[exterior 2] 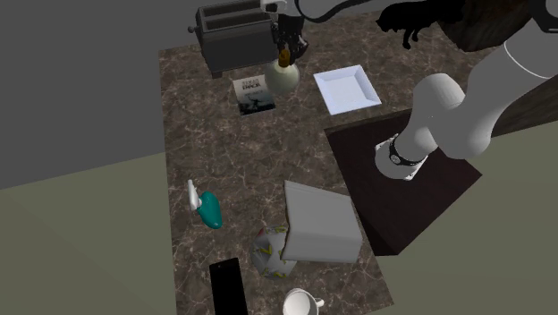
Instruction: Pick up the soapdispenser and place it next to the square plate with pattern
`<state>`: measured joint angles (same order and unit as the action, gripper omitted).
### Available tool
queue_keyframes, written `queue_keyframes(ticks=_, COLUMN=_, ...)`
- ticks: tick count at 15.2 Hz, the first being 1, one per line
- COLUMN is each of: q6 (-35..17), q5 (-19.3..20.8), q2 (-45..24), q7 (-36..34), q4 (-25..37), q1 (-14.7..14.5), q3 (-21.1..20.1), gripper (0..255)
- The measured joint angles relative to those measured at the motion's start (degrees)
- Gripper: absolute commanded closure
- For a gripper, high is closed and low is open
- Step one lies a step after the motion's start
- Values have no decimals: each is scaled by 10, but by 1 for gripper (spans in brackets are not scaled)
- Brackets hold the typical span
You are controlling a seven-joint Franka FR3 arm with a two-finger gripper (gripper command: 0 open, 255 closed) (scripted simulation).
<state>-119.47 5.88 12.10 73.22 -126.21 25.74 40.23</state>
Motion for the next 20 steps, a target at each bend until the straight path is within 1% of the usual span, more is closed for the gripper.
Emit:
queue_keyframes(ticks=10, q6=-81, q5=-26, q2=-40, q7=22, q4=-49, q1=-5, q3=16, gripper=255)
queue_keyframes(ticks=17, q6=-91, q5=-30, q2=-45, q7=27, q4=-51, q1=-5, q3=18, gripper=255)
queue_keyframes(ticks=18, q6=-91, q5=-31, q2=-45, q7=27, q4=-50, q1=-5, q3=19, gripper=0)
queue_keyframes(ticks=20, q6=-91, q5=-31, q2=-48, q7=28, q4=-52, q1=-5, q3=19, gripper=0)
